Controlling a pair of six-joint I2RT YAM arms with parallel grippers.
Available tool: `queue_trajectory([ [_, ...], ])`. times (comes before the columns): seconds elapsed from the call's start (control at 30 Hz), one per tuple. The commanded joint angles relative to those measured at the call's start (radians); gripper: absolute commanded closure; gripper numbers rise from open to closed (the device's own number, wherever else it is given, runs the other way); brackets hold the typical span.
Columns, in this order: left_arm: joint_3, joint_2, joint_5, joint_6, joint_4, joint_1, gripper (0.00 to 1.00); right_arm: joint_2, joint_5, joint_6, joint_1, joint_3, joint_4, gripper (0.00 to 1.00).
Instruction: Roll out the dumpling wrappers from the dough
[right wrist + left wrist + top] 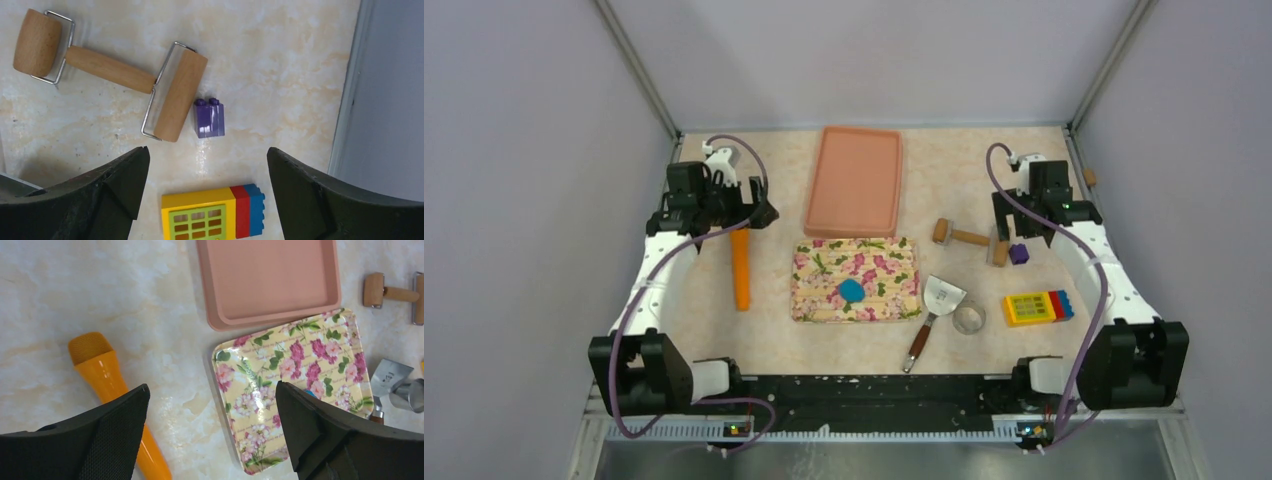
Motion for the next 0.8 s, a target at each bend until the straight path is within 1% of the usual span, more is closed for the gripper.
queue_trajectory([
  [0.0,-0.031,-0.043,0.104,-0.016,0.045,0.001,0.01,0.049,-0.102,-0.002,0.006,0.096,0.065,0.11],
  [0.03,-0.037,-0.040,0.107,-0.012,0.045,0.002,0.01,0.066,-0.191,-0.061,0.005,0.110,0.061,0.12],
  [0.1,-0.043,-0.037,0.100,-0.012,0.045,0.002,0.01,0.102,-0.316,-0.138,0.005,0.127,0.070,0.16],
  [0.23,-0.047,-0.037,0.088,-0.011,0.038,0.002,0.01,0.182,-0.481,-0.247,0.010,0.136,0.142,0.18],
  [0.33,-0.046,-0.051,0.104,0.016,0.015,0.002,0.01,0.298,-0.491,-0.403,0.041,0.207,0.099,0.20],
  [0.43,-0.054,-0.067,0.114,0.039,0.004,0.002,0.01,0.468,-0.494,-0.615,0.077,0.342,-0.046,0.31],
  [0.47,-0.060,-0.073,0.112,0.043,0.004,0.002,0.01,0.512,-0.482,-0.652,0.089,0.375,-0.083,0.33],
  [0.53,-0.068,-0.085,0.108,0.044,0.004,0.002,0.01,0.586,-0.459,-0.688,0.102,0.419,-0.108,0.34],
  [0.6,-0.072,-0.093,0.107,0.044,-0.001,0.001,0.01,0.632,-0.438,-0.703,0.108,0.440,-0.093,0.33],
  [0.77,-0.069,-0.104,0.101,0.068,-0.013,0.002,0.01,0.715,-0.426,-0.752,0.124,0.479,-0.120,0.34],
])
